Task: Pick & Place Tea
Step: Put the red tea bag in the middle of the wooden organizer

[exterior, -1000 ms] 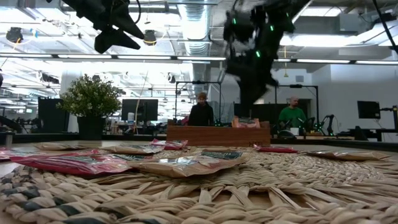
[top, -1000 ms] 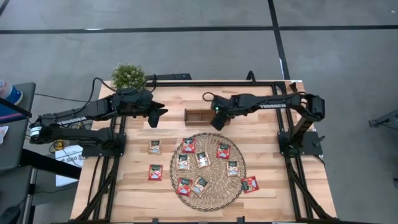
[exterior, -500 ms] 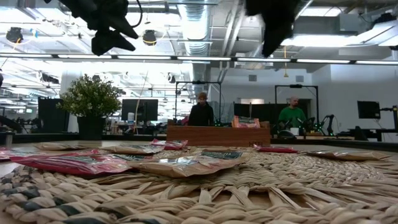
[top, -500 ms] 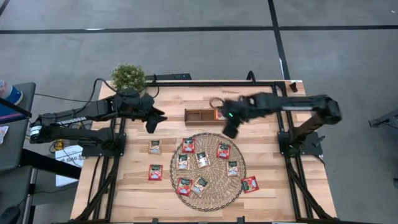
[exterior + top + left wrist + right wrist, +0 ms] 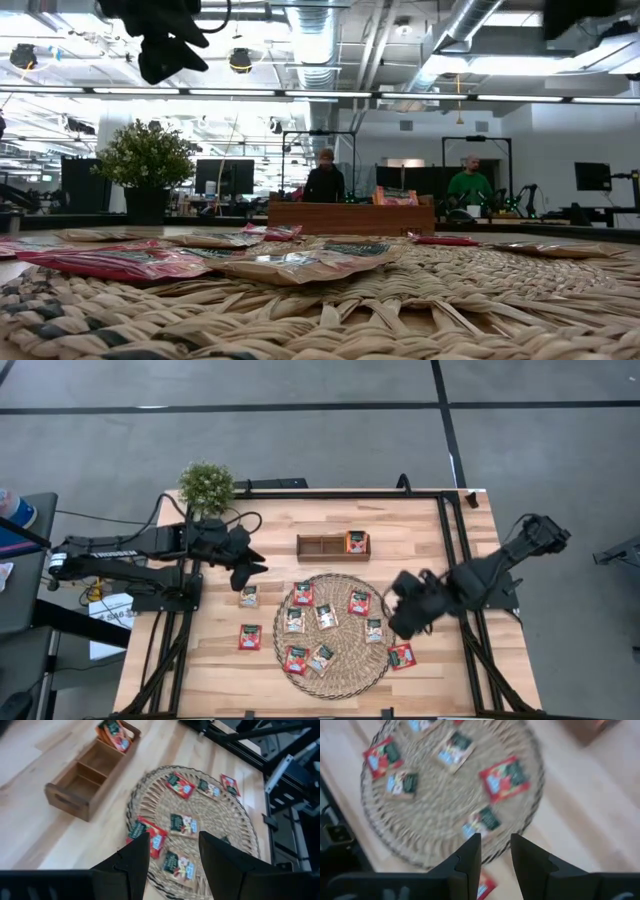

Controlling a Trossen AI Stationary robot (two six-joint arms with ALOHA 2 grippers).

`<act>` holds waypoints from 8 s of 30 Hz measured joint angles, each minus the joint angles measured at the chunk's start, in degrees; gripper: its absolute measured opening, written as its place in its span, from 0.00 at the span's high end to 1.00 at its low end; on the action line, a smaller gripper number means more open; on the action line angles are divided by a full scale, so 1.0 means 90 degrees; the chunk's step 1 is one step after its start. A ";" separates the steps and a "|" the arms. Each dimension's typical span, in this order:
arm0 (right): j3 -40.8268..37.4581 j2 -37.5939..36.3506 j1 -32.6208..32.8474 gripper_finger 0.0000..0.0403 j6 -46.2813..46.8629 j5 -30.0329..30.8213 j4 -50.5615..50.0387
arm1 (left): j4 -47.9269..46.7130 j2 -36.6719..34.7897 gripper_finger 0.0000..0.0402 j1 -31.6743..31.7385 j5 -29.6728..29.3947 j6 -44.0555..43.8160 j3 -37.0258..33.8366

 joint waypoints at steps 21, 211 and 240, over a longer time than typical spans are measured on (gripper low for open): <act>0.0000 0.1333 0.1340 0.76 -0.2699 -0.0471 -0.0217 | 0.0009 0.0102 0.60 -0.0340 -0.1121 -0.1175 0.0000; 0.3542 0.3203 -0.4776 1.00 -0.7815 0.0488 0.1148 | 0.0044 -0.2102 0.60 -0.0457 -0.1482 0.1147 -0.0002; 0.1566 0.3211 -0.4887 1.00 -0.8178 0.0052 0.2647 | 0.0857 -0.3949 0.60 -0.0458 -0.0879 0.0964 -0.2235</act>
